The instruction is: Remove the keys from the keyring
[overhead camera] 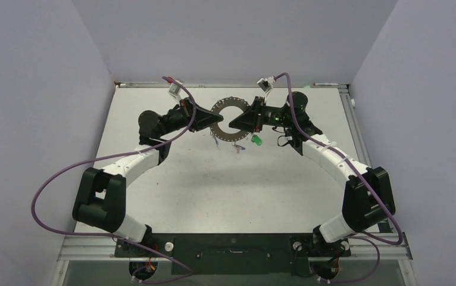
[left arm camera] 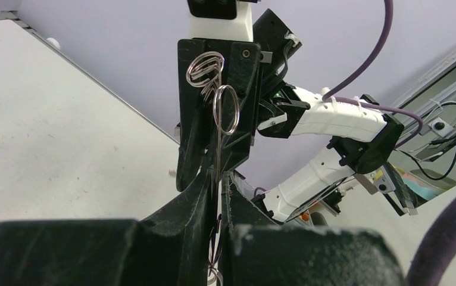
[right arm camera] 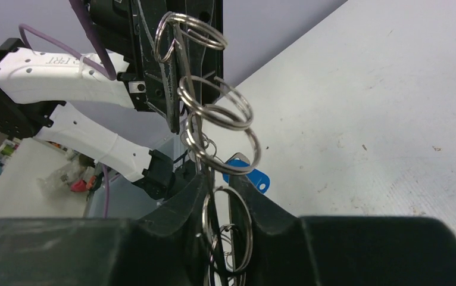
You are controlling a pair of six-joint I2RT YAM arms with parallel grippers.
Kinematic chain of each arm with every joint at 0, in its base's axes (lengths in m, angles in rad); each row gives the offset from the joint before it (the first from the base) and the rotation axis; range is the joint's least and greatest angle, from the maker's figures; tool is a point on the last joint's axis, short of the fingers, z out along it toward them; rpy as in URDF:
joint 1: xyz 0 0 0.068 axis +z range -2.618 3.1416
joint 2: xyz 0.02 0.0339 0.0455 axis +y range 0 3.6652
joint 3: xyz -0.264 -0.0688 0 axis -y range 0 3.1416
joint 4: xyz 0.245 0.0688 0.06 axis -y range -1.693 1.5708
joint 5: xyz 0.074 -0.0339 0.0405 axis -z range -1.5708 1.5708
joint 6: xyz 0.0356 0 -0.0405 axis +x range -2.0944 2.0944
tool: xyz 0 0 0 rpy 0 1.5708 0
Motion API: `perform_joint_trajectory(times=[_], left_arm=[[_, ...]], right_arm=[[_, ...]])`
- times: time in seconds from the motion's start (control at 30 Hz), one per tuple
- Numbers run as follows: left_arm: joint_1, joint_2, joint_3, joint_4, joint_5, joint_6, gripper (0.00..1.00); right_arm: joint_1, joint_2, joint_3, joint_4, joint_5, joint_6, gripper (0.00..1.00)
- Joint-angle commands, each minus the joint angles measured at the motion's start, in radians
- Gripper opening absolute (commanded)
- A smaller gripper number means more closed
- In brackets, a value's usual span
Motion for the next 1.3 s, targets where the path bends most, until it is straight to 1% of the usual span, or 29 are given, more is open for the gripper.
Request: perform_joint_trajectory(times=[0.0,0.03,0.13,0.23,0.3,0.33,0.4,0.53,0.63,0.7,0.83,0.93,1.0,1.27], left_arm=[[0.014,-0.021,0.015,0.003,-0.011,0.034,0.00],[0.016,-0.026,0.015,-0.012,-0.010,0.050,0.00],[0.026,-0.048,0.019,-0.085,-0.015,0.112,0.12],[0.044,-0.069,0.019,-0.122,-0.017,0.145,0.38],[0.064,-0.081,0.018,-0.144,-0.020,0.163,0.54],[0.080,-0.084,0.014,-0.147,-0.026,0.168,0.60],[0.115,-0.095,0.002,-0.147,-0.038,0.167,0.67],[0.166,-0.111,-0.045,-0.135,-0.051,0.183,0.72],[0.188,-0.126,-0.089,-0.158,-0.072,0.239,0.75],[0.195,-0.143,-0.128,-0.169,-0.099,0.288,0.75],[0.194,-0.179,-0.152,-0.292,-0.192,0.431,0.75],[0.183,-0.182,-0.148,-0.355,-0.242,0.489,0.74],[0.167,-0.172,-0.150,-0.368,-0.257,0.515,0.74],[0.060,-0.156,-0.158,-0.374,-0.249,0.643,0.72]], right_arm=[[-0.008,-0.009,0.037,0.058,-0.031,0.001,0.10],[-0.010,-0.009,0.044,0.053,-0.031,-0.001,0.06],[-0.019,-0.008,0.068,0.030,-0.028,-0.005,0.05],[-0.025,-0.004,0.089,0.017,-0.019,-0.002,0.05],[-0.028,-0.005,0.097,0.008,-0.008,0.002,0.05],[-0.029,-0.005,0.099,0.005,-0.002,0.002,0.05],[-0.032,-0.005,0.102,0.004,0.007,0.006,0.05],[-0.038,-0.005,0.104,0.010,0.032,0.020,0.05],[-0.047,-0.002,0.109,0.012,0.063,0.041,0.05],[-0.053,0.000,0.114,0.021,0.080,0.061,0.05],[-0.060,0.007,0.119,0.033,0.114,0.088,0.05],[-0.062,0.009,0.119,0.026,0.141,0.091,0.05],[-0.063,0.012,0.117,0.021,0.157,0.090,0.05],[-0.063,0.015,0.105,0.016,0.199,0.101,0.05]])
